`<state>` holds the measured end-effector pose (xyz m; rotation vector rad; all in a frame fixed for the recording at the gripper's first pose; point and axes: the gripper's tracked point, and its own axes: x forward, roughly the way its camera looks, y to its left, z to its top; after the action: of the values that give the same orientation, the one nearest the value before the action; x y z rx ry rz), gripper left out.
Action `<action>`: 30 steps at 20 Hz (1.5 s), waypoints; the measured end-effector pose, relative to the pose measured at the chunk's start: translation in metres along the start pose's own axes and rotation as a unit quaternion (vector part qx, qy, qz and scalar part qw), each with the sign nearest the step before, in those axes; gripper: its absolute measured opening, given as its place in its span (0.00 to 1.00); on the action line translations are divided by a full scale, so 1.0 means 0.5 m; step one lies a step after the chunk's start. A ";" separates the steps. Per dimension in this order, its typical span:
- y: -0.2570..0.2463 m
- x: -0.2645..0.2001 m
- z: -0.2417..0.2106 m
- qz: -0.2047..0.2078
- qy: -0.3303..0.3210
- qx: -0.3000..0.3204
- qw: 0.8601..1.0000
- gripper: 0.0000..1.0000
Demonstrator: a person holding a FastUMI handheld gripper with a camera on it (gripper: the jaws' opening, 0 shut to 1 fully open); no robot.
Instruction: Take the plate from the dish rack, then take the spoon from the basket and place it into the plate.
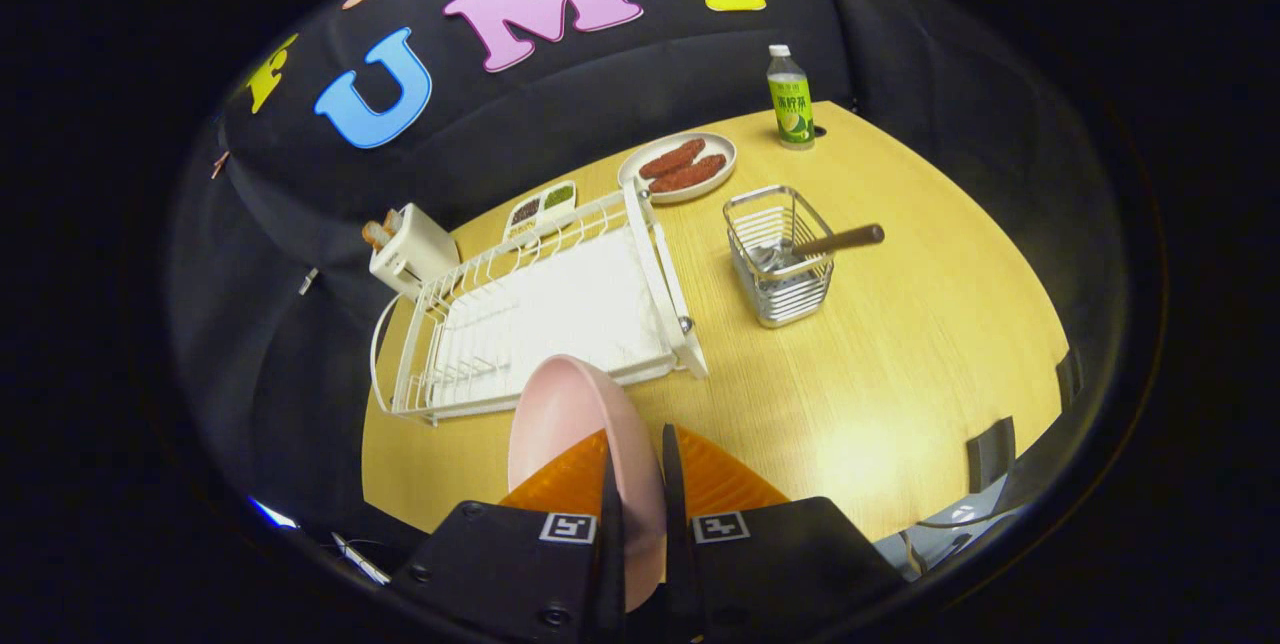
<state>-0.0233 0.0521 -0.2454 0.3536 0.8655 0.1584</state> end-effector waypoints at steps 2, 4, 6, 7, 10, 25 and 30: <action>-0.014 0.031 -0.038 0.011 0.018 0.005 1.000 0.20; -0.027 0.060 -0.059 0.021 0.027 0.013 0.999 0.20; -0.042 0.081 -0.067 0.022 0.029 0.012 0.999 0.21; -0.048 0.090 -0.067 0.028 0.030 0.011 0.999 0.21; -0.064 0.105 -0.059 0.029 0.033 0.005 0.999 0.22; -0.214 -0.040 0.062 -0.094 -0.139 -0.079 0.983 0.99; -0.236 -0.058 0.138 -0.115 -0.209 -0.114 0.964 0.99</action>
<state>0.0102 -0.0825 -0.2267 0.0617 0.4583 -0.0342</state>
